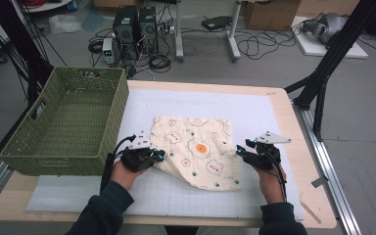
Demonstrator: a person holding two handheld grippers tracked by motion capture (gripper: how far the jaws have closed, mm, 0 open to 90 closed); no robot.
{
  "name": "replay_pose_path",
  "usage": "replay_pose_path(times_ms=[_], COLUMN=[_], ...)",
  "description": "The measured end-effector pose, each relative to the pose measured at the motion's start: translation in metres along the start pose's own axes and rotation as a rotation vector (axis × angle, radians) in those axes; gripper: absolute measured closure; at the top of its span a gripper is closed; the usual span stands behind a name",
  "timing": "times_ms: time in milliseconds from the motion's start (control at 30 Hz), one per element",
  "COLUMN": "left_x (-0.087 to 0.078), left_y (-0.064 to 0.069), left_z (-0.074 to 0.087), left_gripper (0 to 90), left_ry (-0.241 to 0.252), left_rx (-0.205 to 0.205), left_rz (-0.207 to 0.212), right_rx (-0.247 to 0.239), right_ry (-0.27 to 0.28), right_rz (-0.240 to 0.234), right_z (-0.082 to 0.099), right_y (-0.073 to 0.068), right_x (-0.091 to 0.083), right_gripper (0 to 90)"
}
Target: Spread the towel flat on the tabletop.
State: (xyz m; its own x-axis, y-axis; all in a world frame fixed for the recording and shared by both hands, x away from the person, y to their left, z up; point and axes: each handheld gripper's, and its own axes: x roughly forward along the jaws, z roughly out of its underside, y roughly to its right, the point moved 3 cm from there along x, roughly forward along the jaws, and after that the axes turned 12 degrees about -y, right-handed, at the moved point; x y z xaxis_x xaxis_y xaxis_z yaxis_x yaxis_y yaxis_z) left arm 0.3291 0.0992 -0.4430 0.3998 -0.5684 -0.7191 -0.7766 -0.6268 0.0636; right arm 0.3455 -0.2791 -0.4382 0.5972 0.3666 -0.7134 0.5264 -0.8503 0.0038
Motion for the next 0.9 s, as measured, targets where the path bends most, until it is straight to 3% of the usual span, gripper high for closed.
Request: replay_pose_path(times_ms=[133,167,267,367,433,667,767,900], left_x=[-0.01,-0.013,-0.024,-0.03,-0.032,-0.022,-0.013,0.003], left_y=[-0.002,-0.002,-0.005,-0.007,-0.008,-0.014,-0.017,-0.026], left_z=[0.016,0.018,0.017,0.012,0.011,0.006,0.006,0.011], left_gripper=[85.4,82.0,59.9,50.7,49.3,47.5,47.2,43.9], left_ry=[-0.02,-0.016,0.013,0.058,0.092,0.091,0.065,-0.005], left_rx=[-0.016,-0.022,-0.07,-0.091,-0.11,-0.125,-0.133,-0.176], left_rz=[-0.011,-0.017,-0.046,-0.065,-0.077,-0.101,-0.111,-0.142], right_rx=[-0.005,-0.002,-0.011,-0.023,-0.032,-0.062,-0.064,-0.067], right_ry=[-0.014,-0.021,-0.037,-0.057,-0.068,-0.113,-0.124,-0.162], right_rz=[0.005,0.005,0.007,0.008,0.006,-0.012,-0.029,-0.043], right_z=[0.001,0.001,0.003,0.005,0.007,0.018,0.021,0.022], right_y=[-0.001,-0.001,-0.002,-0.005,-0.008,-0.018,-0.023,-0.027], right_x=[0.002,0.002,0.003,0.003,0.002,0.001,0.002,0.012], right_gripper=[53.9,53.9,53.9,53.9,53.9,54.0,54.0,56.4])
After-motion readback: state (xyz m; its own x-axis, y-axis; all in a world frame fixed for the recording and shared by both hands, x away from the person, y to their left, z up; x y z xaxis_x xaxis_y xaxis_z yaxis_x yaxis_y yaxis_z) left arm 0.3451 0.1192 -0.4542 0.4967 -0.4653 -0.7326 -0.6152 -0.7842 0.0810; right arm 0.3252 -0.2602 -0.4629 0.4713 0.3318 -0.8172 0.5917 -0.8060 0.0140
